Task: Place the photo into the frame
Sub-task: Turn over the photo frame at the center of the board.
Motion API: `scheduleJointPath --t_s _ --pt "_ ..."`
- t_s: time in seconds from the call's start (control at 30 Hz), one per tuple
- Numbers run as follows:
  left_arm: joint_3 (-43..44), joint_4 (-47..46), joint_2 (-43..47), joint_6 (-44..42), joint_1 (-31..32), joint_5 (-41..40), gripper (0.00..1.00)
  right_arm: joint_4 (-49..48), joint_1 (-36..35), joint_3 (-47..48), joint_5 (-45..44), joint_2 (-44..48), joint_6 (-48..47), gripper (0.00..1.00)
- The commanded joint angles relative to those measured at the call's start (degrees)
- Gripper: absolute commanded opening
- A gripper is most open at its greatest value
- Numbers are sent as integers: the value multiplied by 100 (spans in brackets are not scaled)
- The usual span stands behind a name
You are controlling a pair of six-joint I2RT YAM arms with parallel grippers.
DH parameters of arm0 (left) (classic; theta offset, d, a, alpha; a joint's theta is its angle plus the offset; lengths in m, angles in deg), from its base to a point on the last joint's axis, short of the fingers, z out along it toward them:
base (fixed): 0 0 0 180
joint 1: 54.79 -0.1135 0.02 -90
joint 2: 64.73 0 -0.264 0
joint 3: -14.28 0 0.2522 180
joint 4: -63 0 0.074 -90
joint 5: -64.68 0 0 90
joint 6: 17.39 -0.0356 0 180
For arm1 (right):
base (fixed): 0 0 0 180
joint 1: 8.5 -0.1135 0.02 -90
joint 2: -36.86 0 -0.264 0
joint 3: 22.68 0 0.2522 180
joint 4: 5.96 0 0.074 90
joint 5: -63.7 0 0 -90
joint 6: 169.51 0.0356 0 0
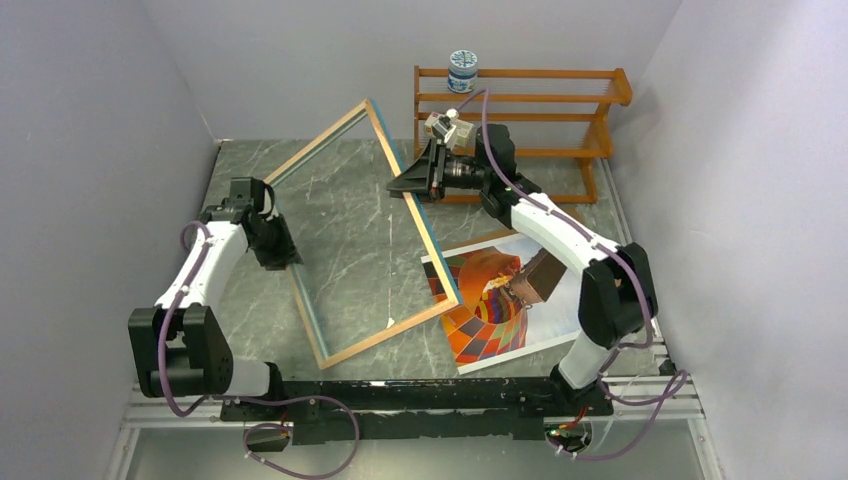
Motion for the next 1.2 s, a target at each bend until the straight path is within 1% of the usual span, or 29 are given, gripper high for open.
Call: scheduleJointPath --t_s 0.0,0.1,0.23,0.47,0.57,0.67,0.73,0.87,1.0,1.17 --pt "193 483 62 -469 -453 -613 3 475 93 142 42 -462 -970 32" --pt "146 510 51 -692 -742 -698 2 135 85 84 79 -748 -1030 36" --pt "188 492 -144 -839 -1002 -900 2 60 32 142 5 -1162 -1284 40" --pt "484 460 -704 -997 -1225 -945 2 450 -165 406 -480 -1792 -1724 42" --pt "638 464 -919 -1083 -1245 -945 3 753 -202 457 -861 -1912 -1935 49" --pt "734 481 -1074 -1176 -1252 -1322 3 1023 -190 456 -1181 -1985 -2068 56" --pt "759 498 -1181 -1203 -1263 -1506 3 1273 -192 489 -1528 -2000 -2242 60" --pt "732 387 -1317 -1206 -1281 -1540 3 1713 -172 498 -2022 -1965 -2495 67" --pt "713 219 -1474 -1288 -1374 -1444 2 1984 -152 435 -2337 -1843 -2700 69" --pt "944 275 -1766 -1140 -1464 -1565 3 2246 -146 217 -2653 -1268 -2836 69"
